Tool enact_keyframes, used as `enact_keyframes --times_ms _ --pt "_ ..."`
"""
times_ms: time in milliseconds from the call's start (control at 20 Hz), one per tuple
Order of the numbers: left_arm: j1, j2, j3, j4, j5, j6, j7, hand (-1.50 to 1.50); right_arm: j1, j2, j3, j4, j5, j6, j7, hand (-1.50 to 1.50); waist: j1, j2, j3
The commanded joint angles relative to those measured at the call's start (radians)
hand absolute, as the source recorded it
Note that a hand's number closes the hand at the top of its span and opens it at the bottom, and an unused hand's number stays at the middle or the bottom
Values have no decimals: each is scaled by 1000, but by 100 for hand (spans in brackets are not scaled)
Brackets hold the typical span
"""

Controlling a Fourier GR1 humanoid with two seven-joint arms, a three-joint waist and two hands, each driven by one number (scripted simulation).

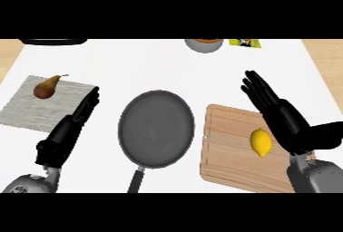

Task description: Pick the lemon from the cutting board and place it in the pan

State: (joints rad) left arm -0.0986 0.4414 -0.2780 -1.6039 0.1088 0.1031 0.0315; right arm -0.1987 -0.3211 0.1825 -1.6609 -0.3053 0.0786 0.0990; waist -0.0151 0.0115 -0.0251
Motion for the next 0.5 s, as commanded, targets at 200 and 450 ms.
enact_keyframes --times_ms 200,450 --pt "77 29 85 49 -44 104 43 0 31 3 -275 88 133 -387 -5 -150 8 -14 25" --pt "144 0 86 73 -35 136 58 0 197 -7 -414 199 271 -702 136 -150 -47 -17 21"
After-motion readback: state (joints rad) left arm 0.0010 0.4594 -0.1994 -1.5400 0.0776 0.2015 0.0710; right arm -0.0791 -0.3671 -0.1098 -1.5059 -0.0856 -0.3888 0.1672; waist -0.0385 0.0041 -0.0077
